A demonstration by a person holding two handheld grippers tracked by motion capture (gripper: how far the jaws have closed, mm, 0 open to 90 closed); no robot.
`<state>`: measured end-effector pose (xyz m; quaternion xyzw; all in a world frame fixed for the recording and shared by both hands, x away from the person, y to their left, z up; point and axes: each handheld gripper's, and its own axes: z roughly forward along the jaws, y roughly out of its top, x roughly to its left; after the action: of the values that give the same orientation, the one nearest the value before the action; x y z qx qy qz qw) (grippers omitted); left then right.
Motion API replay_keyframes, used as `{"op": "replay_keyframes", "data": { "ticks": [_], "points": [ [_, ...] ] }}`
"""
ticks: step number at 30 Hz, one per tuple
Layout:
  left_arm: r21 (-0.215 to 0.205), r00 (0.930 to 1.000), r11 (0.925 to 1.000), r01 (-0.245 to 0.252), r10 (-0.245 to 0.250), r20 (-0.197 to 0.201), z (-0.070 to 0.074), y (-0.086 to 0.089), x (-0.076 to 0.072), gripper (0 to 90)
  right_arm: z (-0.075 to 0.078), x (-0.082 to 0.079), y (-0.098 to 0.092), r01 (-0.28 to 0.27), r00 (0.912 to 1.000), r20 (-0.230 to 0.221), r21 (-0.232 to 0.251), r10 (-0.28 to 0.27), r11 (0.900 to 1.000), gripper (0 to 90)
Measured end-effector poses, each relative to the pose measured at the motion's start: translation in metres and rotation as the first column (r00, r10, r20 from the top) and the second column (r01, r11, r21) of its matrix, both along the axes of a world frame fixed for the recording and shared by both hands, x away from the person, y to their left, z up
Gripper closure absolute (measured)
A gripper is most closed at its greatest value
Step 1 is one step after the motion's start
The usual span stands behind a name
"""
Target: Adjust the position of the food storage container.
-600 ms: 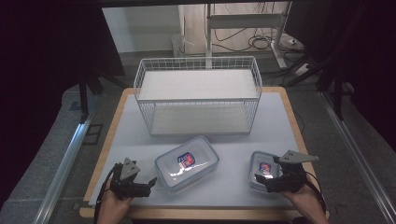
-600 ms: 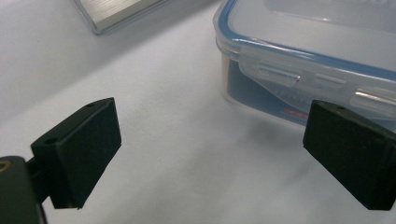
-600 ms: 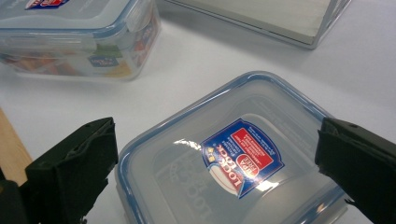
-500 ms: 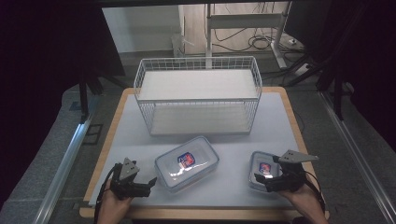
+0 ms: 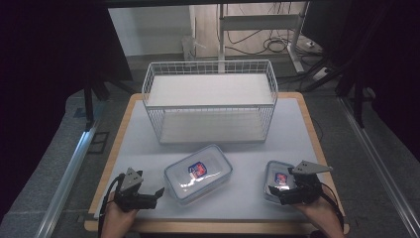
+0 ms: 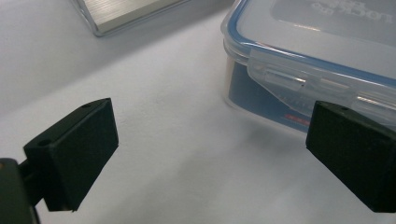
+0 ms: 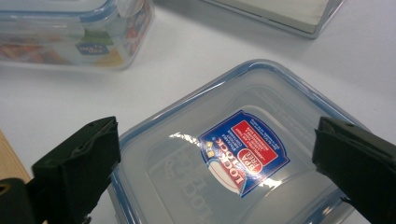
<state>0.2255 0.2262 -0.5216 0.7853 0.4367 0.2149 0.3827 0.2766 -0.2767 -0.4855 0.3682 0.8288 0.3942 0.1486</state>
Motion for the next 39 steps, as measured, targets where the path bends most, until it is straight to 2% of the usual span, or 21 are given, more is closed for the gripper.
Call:
{"op": "replay_keyframes", "data": {
  "ticks": [6, 7, 8, 11, 16, 18, 20, 22, 24, 25, 26, 27, 28, 29, 34, 39],
  "points": [
    [0.017, 0.9999, 0.9998, 0.007, -0.007, -0.008, -0.001, -0.003, 0.000, 2.3, 0.002, -0.002, 0.001, -0.007, 0.9998, 0.017, -0.008, 0.007, 1.000, 11.3],
    [0.016, 0.9999, 0.9998, 0.009, -0.009, -0.006, 0.000, -0.003, 0.000, 2.3, 0.005, -0.004, 0.002, -0.006, 0.9995, 0.030, -0.015, 0.007, 1.000, 17.2],
    [0.016, 0.9999, 0.9998, 0.009, -0.009, -0.006, 0.000, -0.003, 0.000, 2.3, 0.005, -0.004, 0.002, -0.006, 0.9995, 0.030, -0.015, 0.007, 1.000, 17.2],
    [0.013, 1.0000, 0.9999, 0.008, -0.008, -0.003, 0.000, -0.003, 0.000, 2.5, 0.012, -0.009, 0.004, -0.020, 0.9994, 0.028, -0.019, 0.020, 1.000, 40.8],
    [0.014, 0.9999, 0.9999, 0.009, -0.009, -0.005, -0.001, -0.003, 0.000, 2.6, 0.016, -0.017, 0.011, -0.079, 0.9966, 0.022, -0.036, 0.080, 0.996, 72.7],
    [0.014, 0.9999, 0.9998, 0.012, -0.012, -0.006, -0.001, -0.004, 0.000, 2.6, 0.017, -0.021, 0.017, -0.108, 0.9937, 0.025, -0.050, 0.110, 0.993, 83.2],
    [0.015, 0.9999, 0.9998, 0.014, -0.013, -0.006, -0.001, -0.005, 0.000, 2.6, 0.016, -0.025, 0.024, -0.138, 0.9901, 0.018, -0.067, 0.140, 0.988, 89.6],
    [0.013, 0.9999, 0.9998, 0.014, -0.014, -0.003, -0.001, -0.005, 0.000, 2.6, 0.016, -0.027, 0.028, -0.155, 0.9876, 0.011, -0.076, 0.157, 0.985, 89.9],
    [0.009, 0.9999, 0.9999, 0.013, -0.013, 0.001, 0.000, -0.005, 0.000, 2.7, 0.009, -0.032, 0.042, -0.199, 0.9798, -0.030, -0.088, 0.197, 0.976, 90.0],
    [0.009, 0.9999, 0.9999, 0.013, -0.013, 0.001, 0.000, -0.005, 0.000, 2.6, 0.009, -0.032, 0.042, -0.199, 0.9798, -0.030, -0.088, 0.197, 0.976, 90.0],
    [0.003, 0.9999, 0.9999, 0.013, -0.013, 0.001, 0.000, -0.005, -0.001, 2.7, 0.004, -0.034, 0.050, -0.217, 0.9760, -0.047, -0.121, 0.212, 0.969, 90.0],
    [0.003, 0.9999, 0.9999, 0.013, -0.013, 0.001, 0.000, -0.005, -0.001, 2.7, 0.004, -0.034, 0.050, -0.217, 0.9760, -0.047, -0.121, 0.212, 0.969, 90.0],
    [0.001, 0.9999, 0.9999, 0.013, -0.013, 0.002, 0.000, -0.005, -0.001, 2.7, 0.000, -0.034, 0.055, -0.204, 0.9787, -0.055, -0.157, 0.198, 0.966, 90.0],
    [0.002, 0.9999, 0.9999, 0.013, -0.013, 0.001, 0.000, -0.005, -0.001, 2.7, -0.001, -0.034, 0.056, -0.198, 0.9801, -0.056, -0.171, 0.191, 0.965, 90.0],
    [0.007, 0.9998, 0.9998, 0.017, -0.017, -0.003, -0.001, -0.005, 0.000, 2.8, -0.001, -0.029, 0.048, -0.168, 0.9851, -0.059, -0.146, 0.161, 0.975, 90.0],
    [0.007, 0.9999, 0.9998, 0.016, -0.016, -0.004, -0.001, -0.005, 0.000, 2.9, 0.000, -0.028, 0.045, -0.141, 0.9894, -0.058, -0.159, 0.133, 0.977, 90.0]
  ]
}}
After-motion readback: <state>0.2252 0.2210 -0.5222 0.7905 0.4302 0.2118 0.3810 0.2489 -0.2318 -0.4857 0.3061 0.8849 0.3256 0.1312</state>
